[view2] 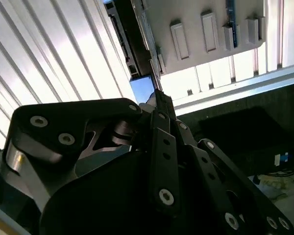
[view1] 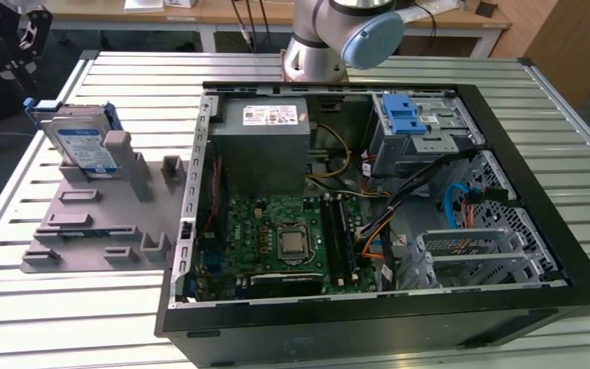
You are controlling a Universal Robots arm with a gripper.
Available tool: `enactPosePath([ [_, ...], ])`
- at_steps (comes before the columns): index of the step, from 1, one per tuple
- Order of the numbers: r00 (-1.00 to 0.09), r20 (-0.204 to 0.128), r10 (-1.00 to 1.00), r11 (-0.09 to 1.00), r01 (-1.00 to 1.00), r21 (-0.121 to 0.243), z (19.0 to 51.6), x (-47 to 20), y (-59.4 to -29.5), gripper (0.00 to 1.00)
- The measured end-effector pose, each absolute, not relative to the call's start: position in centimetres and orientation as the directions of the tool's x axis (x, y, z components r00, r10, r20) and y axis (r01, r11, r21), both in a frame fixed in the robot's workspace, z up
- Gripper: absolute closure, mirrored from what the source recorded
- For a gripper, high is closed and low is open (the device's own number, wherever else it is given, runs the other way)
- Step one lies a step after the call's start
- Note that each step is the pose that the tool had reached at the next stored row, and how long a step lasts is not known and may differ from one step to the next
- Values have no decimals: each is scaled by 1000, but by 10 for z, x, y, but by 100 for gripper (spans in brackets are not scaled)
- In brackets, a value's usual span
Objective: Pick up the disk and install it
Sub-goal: 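Pick up the disk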
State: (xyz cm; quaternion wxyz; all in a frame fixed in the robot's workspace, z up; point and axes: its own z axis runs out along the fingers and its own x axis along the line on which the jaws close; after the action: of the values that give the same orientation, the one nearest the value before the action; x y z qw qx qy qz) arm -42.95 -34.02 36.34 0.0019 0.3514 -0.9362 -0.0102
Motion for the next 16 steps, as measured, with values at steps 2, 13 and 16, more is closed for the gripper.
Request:
enactPosePath([
  [2,-728,-4,-686,728,-686,20,363,-429,-340,89],
  [13,-579,-5,-815,579,-815,19,361,-429,-340,89],
  [16,-537,-6,-843,537,-843,17,361,-429,-340,89],
])
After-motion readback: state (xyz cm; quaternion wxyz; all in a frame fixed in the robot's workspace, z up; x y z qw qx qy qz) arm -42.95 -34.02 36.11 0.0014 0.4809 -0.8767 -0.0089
